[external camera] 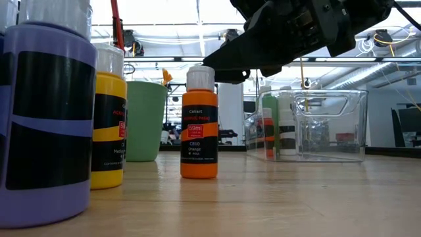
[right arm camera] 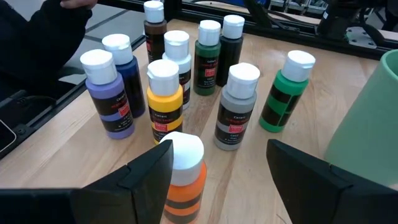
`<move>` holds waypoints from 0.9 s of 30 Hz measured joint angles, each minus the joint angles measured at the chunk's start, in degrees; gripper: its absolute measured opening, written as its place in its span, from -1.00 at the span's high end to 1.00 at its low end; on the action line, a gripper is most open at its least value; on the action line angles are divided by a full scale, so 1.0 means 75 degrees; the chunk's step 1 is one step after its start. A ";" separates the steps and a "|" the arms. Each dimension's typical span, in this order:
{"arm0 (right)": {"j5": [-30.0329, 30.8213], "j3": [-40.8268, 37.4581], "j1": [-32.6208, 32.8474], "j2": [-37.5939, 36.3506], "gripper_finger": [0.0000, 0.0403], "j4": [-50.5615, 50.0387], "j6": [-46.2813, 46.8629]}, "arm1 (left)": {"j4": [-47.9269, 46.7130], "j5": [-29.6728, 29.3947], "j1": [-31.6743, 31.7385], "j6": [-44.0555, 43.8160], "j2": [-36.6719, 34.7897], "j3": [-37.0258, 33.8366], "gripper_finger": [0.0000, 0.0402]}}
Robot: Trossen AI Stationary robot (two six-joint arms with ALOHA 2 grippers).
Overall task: Pick & Place Paint Supplies
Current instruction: Put the small orange paint bottle into the transparent bin
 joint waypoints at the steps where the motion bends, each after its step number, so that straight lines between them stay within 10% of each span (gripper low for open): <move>1: 0.0000 0.0000 0.0000 0.0000 -0.26 0.0000 0.0000 | 0.0000 0.0000 -0.0001 0.0000 -0.0001 0.0000 0.89; 27: 0.0054 0.0000 0.0000 -0.0003 -0.26 0.1274 0.0682 | -0.0333 -0.0012 -0.0001 0.0246 0.0000 0.0003 0.89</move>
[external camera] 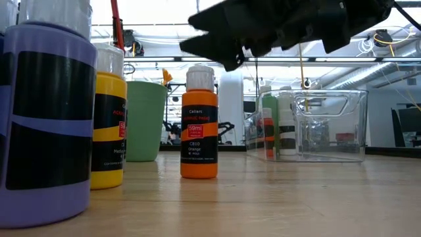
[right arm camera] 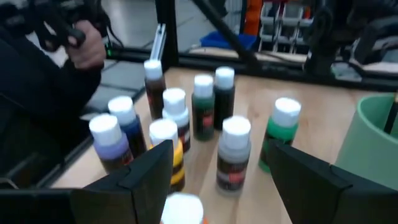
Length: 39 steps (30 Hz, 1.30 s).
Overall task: Pick & Place Paint Supplies
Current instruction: Put the small orange paint bottle into the transparent bin
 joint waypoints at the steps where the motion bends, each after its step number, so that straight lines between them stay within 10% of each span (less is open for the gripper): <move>1: 0.0039 0.0000 0.0000 0.0000 -0.26 0.0098 0.0047 | 0.0042 -0.0003 0.0002 0.0114 -0.0003 0.0000 0.89; 10: 0.2106 0.0000 0.0173 0.0000 -0.26 0.0501 0.0511 | 0.0220 -0.0003 0.0001 0.0329 -0.0003 0.0000 0.89; 23: 0.3050 0.0000 0.0481 0.0000 -0.26 0.1152 0.0729 | 0.0190 -0.0006 -0.0001 0.0050 0.0000 0.0000 0.89; 39: 0.0814 0.0338 0.0029 0.1073 -0.26 0.1556 0.0609 | 0.0158 -0.0096 0.0001 0.0329 -0.0001 0.0000 0.89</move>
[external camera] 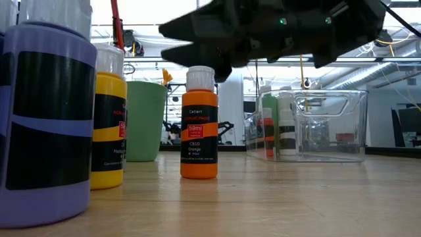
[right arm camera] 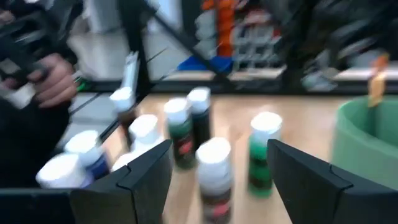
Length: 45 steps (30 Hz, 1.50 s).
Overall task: Pick & Place Paint Supplies
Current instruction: Put the small orange paint bottle into the transparent bin
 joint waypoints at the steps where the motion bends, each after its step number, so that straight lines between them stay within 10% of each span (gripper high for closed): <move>1: -0.0271 0.0000 -0.0041 -0.0070 -0.26 -0.0239 0.0022 | -0.0019 -0.0070 -0.0002 0.0022 0.0001 0.0000 0.89; 16: -0.1596 -0.0347 0.0000 -0.2219 -0.26 -0.4929 -0.3145 | 0.0744 -0.1565 0.0001 -0.0019 0.0001 0.0000 0.89; 45: -0.1710 -0.1894 -0.0394 -0.2946 -0.26 -0.2854 -0.2879 | 0.0134 -0.1516 0.0001 -0.0907 0.0001 0.0000 0.89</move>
